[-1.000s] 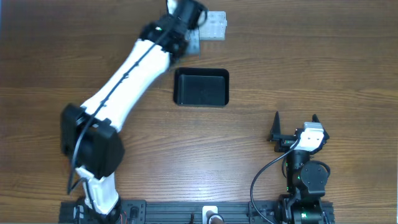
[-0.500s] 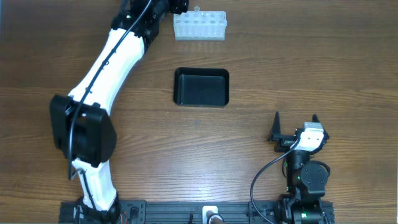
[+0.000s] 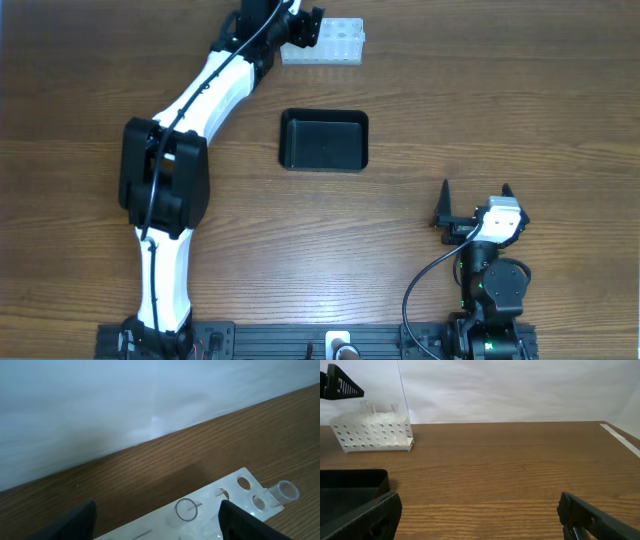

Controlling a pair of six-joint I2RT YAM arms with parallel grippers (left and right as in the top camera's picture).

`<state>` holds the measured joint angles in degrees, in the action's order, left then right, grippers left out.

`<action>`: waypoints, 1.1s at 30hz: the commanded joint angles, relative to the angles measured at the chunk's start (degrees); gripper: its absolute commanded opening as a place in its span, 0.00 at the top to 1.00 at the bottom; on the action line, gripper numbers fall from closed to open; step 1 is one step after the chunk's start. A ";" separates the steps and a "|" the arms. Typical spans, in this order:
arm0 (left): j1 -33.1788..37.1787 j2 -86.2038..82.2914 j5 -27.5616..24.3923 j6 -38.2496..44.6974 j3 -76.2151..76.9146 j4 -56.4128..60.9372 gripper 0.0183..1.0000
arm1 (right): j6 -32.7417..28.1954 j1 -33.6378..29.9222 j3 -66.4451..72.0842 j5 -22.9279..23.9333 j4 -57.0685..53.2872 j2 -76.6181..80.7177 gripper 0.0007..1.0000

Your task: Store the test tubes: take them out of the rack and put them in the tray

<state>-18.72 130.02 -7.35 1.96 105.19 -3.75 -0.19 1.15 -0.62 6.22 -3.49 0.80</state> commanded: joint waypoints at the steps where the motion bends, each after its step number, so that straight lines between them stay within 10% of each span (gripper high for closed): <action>1: 0.11 1.16 -1.14 1.09 0.20 0.83 0.23 | -0.11 0.17 0.33 0.70 -0.17 -0.48 0.01; 33: 0.09 6.01 -0.07 2.16 0.20 8.57 0.23 | -0.11 0.17 0.33 0.70 -0.17 -0.48 0.01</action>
<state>-18.72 133.86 -7.53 3.09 105.21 3.62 -0.21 1.15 -0.62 6.22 -3.51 0.80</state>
